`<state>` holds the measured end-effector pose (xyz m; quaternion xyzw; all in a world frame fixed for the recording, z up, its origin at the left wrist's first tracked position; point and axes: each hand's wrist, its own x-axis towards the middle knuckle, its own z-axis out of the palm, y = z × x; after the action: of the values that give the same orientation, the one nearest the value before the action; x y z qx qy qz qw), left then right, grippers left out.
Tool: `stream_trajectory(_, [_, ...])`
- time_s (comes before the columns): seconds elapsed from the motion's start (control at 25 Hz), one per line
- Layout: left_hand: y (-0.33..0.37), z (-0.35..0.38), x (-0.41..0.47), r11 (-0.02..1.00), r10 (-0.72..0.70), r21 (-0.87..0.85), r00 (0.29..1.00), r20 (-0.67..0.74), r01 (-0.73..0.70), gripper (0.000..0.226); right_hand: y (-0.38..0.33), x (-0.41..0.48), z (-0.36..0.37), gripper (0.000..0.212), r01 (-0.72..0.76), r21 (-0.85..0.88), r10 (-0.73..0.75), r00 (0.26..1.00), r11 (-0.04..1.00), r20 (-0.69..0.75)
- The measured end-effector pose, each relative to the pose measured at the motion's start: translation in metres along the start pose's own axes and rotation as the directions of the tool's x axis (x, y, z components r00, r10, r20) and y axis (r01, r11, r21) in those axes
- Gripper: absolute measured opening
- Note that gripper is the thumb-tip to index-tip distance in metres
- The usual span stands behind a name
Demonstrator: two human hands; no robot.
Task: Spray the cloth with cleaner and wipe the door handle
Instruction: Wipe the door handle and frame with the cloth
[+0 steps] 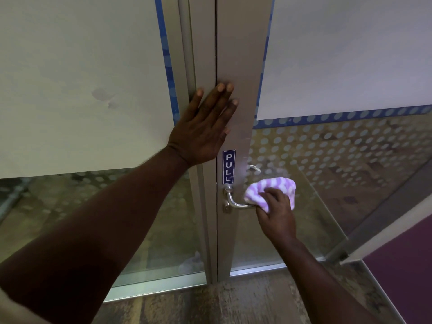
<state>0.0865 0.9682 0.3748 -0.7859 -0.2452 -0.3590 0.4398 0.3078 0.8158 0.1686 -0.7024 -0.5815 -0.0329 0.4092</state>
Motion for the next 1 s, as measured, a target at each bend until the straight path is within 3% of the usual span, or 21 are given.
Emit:
stream_trajectory(0.08, [-0.001, 0.001, -0.001, 1.000, -0.002, -0.003, 1.000, -0.002, 0.002, 0.061, -0.005, 0.002, 0.011, 0.030, -0.208, 0.257, 0.229, 0.972, 0.944, -0.054])
stream_trajectory(0.12, [-0.001, 0.002, -0.001, 1.000, 0.000, 0.000, 1.000, -0.001, 0.000, 0.061, -0.009, 0.002, 0.017, 0.029, -0.347, 0.427, 0.409, 0.911, 0.835, -0.059])
stream_trajectory(0.2, [-0.001, 0.003, -0.002, 1.000, 0.003, 0.001, 1.000, 0.005, -0.003, 0.061, -0.017, 0.004, 0.028, 0.028, -0.522, 0.739, 0.710, 0.699, 0.425, 0.085])
stream_trajectory(0.24, [-0.001, 0.004, -0.002, 1.000, 0.004, -0.002, 1.000, 0.008, -0.004, 0.061, -0.017, 0.003, 0.033, 0.028, -0.516, 0.829, 0.771, 0.611, 0.216, 0.180])
stream_trajectory(0.32, [-0.001, 0.004, -0.002, 1.000, 0.006, 0.001, 1.000, 0.010, -0.006, 0.061, -0.020, -0.001, 0.038, 0.028, -0.439, 0.895, 0.798, 0.508, -0.084, 0.324])
stream_trajectory(0.4, [-0.001, 0.003, -0.002, 1.000, 0.002, 0.000, 1.000, 0.010, -0.002, 0.061, -0.031, -0.013, 0.045, 0.029, -0.414, 0.884, 0.774, 0.480, -0.216, 0.414])
stream_trajectory(0.6, [0.000, 0.002, -0.001, 1.000, 0.003, -0.004, 1.000, 0.012, -0.003, 0.060, -0.067, -0.025, 0.064, 0.034, -0.355, 0.859, 0.720, 0.476, -0.368, 0.505])
stream_trajectory(0.68, [-0.001, 0.002, -0.001, 1.000, 0.004, -0.006, 1.000, 0.011, -0.004, 0.060, -0.066, -0.021, 0.062, 0.028, -0.353, 0.858, 0.735, 0.453, -0.373, 0.505])
stream_trajectory(0.76, [-0.001, 0.003, -0.002, 1.000, 0.007, -0.002, 1.000, 0.005, -0.007, 0.061, -0.056, -0.017, 0.054, 0.020, -0.379, 0.868, 0.784, 0.408, -0.320, 0.467])
stream_trajectory(0.84, [-0.001, 0.004, -0.003, 1.000, 0.001, -0.007, 1.000, -0.004, -0.001, 0.061, -0.043, -0.010, 0.046, 0.019, -0.403, 0.893, 0.852, 0.379, -0.201, 0.362])
stream_trajectory(1.0, [-0.002, 0.006, -0.003, 1.000, -0.003, -0.023, 1.000, -0.006, 0.003, 0.061, -0.022, 0.014, 0.023, 0.016, -0.347, 0.938, 0.909, 0.397, 0.020, 0.127])
